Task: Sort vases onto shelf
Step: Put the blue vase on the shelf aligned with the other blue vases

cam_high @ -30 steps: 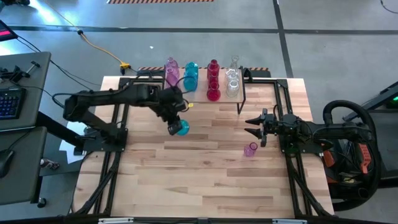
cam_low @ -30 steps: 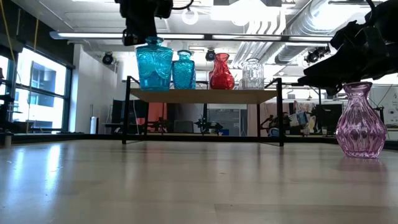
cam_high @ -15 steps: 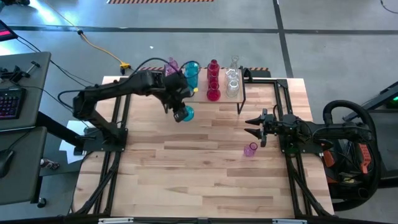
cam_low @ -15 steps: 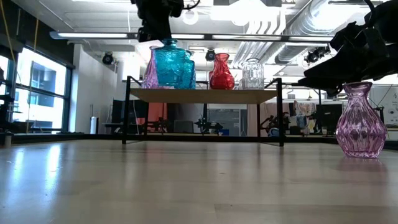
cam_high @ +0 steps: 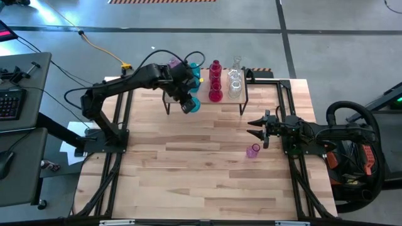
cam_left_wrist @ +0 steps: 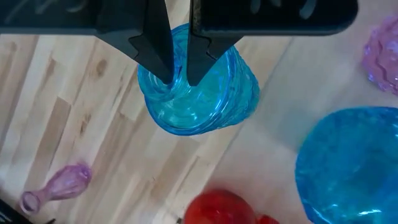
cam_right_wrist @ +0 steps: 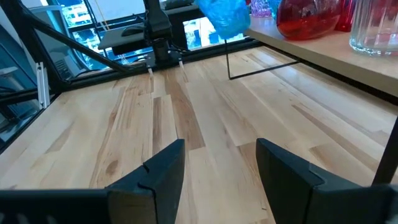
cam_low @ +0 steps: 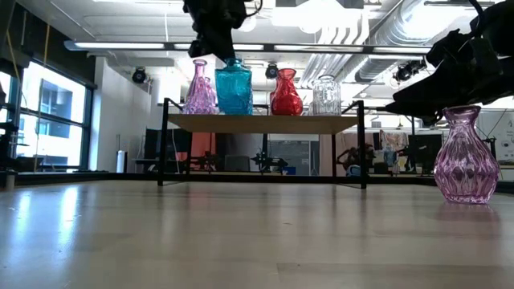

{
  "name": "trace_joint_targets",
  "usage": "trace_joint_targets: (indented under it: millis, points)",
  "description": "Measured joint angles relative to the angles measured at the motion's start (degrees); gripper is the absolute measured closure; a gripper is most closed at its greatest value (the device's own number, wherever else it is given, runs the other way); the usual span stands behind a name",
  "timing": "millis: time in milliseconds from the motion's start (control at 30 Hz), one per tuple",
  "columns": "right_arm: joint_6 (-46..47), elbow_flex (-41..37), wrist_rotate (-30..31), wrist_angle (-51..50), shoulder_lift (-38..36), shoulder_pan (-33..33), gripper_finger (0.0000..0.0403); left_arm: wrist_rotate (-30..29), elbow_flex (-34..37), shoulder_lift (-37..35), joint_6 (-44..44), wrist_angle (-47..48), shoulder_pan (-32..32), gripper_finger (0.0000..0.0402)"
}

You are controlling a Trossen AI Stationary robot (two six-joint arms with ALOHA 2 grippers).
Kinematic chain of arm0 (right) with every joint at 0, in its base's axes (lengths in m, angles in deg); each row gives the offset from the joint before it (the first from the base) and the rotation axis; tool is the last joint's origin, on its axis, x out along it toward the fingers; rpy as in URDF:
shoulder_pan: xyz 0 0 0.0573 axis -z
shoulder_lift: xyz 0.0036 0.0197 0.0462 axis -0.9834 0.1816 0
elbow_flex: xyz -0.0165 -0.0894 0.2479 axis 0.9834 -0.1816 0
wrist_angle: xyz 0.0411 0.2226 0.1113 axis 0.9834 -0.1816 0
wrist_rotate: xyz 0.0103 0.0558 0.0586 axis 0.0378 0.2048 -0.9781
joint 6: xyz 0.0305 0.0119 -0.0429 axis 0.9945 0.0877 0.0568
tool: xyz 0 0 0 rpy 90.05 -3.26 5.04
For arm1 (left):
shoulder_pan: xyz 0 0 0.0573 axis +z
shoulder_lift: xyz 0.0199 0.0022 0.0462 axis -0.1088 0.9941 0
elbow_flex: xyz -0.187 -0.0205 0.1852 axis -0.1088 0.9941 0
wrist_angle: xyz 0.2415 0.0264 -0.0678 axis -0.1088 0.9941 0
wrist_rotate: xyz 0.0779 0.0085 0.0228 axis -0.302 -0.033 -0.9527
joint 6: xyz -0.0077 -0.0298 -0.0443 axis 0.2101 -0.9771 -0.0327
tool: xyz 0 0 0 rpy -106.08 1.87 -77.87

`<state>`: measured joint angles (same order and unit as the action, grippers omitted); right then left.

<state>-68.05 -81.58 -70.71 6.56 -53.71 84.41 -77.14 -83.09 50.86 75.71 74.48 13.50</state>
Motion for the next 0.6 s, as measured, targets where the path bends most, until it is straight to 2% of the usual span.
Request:
trace_joint_targets:
  millis: [600]
  points:
    - [0.01, 0.0, -0.01, -0.2, 0.01, 0.0, 0.0222, 1.25, -0.52, 0.64, 1.0, -2.34, 5.1, 0.0385]
